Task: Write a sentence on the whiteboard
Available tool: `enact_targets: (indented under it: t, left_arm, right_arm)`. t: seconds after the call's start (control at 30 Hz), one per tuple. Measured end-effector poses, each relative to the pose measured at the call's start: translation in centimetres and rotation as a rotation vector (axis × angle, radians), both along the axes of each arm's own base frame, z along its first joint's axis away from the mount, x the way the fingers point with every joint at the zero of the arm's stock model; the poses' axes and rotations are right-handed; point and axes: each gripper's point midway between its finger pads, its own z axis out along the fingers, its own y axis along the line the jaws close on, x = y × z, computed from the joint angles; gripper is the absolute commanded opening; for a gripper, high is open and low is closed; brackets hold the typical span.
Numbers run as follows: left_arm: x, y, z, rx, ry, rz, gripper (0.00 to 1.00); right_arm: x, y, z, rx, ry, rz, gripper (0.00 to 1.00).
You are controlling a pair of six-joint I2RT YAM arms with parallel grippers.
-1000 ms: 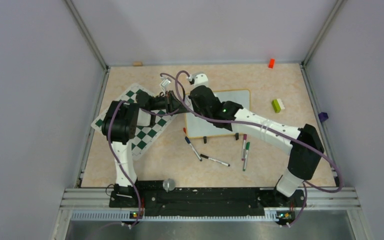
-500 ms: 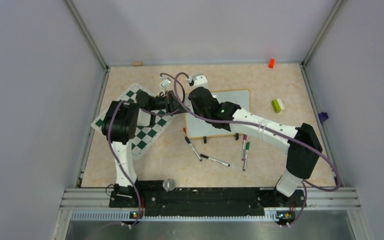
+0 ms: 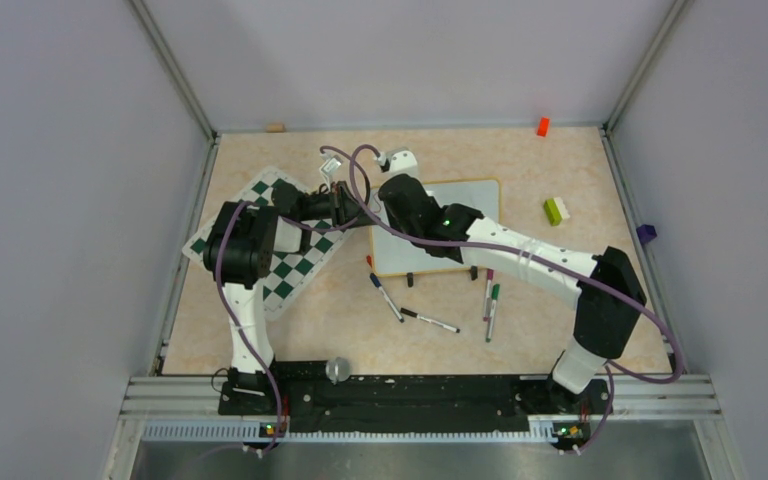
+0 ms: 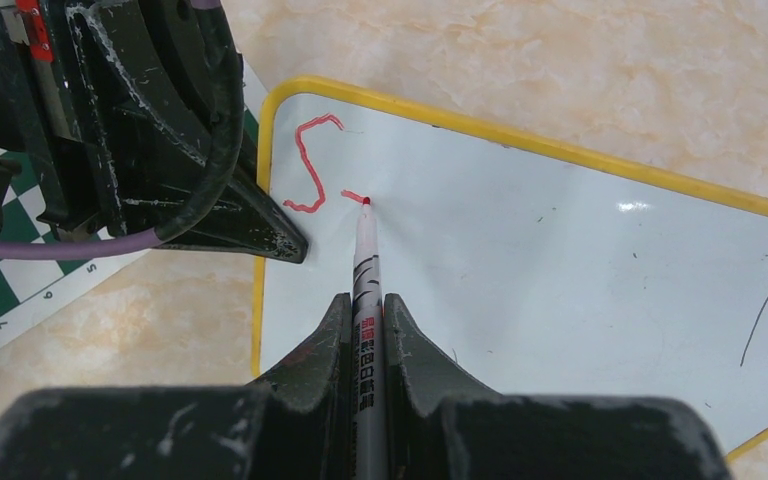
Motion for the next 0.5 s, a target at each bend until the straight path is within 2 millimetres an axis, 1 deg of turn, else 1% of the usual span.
enact_targets:
  t: [0.5]
  left_arm:
    - [-0.02,0.0,0.01,0.0,-0.003,-0.001,0.0]
  right_arm:
    - [0.14,-0.24,0.32,-0.008,-0.001,0.001,0.0]
